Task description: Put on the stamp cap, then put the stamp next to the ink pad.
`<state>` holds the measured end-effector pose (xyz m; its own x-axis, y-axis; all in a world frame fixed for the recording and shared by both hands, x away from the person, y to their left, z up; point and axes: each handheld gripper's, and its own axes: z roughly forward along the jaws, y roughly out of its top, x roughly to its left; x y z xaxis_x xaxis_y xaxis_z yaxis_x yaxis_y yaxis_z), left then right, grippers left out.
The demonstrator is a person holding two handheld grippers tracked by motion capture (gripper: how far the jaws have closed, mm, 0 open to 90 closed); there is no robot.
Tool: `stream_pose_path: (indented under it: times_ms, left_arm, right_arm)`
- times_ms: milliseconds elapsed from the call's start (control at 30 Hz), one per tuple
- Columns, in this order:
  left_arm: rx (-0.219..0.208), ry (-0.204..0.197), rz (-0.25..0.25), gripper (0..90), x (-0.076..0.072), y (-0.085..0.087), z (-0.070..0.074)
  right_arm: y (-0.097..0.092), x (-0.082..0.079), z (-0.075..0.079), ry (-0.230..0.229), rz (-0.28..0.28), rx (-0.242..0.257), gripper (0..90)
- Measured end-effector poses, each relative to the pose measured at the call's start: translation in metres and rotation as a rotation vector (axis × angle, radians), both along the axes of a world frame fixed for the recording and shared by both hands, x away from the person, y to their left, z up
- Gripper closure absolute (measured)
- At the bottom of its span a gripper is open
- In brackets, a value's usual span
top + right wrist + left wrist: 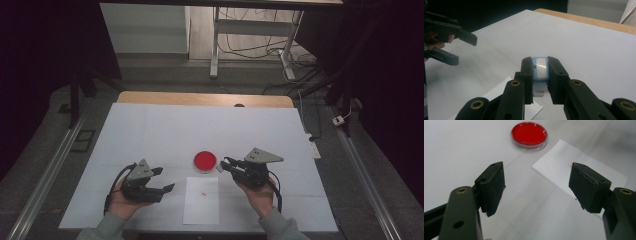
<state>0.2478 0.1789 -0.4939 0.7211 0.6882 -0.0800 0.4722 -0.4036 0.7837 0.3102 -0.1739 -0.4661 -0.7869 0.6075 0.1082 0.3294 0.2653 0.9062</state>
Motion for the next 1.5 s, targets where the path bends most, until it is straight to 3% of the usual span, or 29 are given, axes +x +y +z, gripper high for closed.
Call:
stream_pose_path:
  times_ms: [400, 900, 1500]
  left_arm:
    - [-0.016, 0.011, 0.043, 29.2, -0.015, 0.023, -0.007]
    - [-0.005, 0.032, 0.051, 29.1, -0.013, 0.023, -0.012]
    - [0.000, 0.039, 0.050, 29.0, -0.011, 0.021, -0.014]
  right_arm:
    - [-0.008, 0.005, 0.000, -0.023, -0.004, -0.022, 75.4]
    - [-0.011, 0.008, 0.002, -0.062, -0.009, -0.045, 75.4]
    - [-0.009, 0.043, -0.007, 0.002, -0.052, -0.128, 75.3]
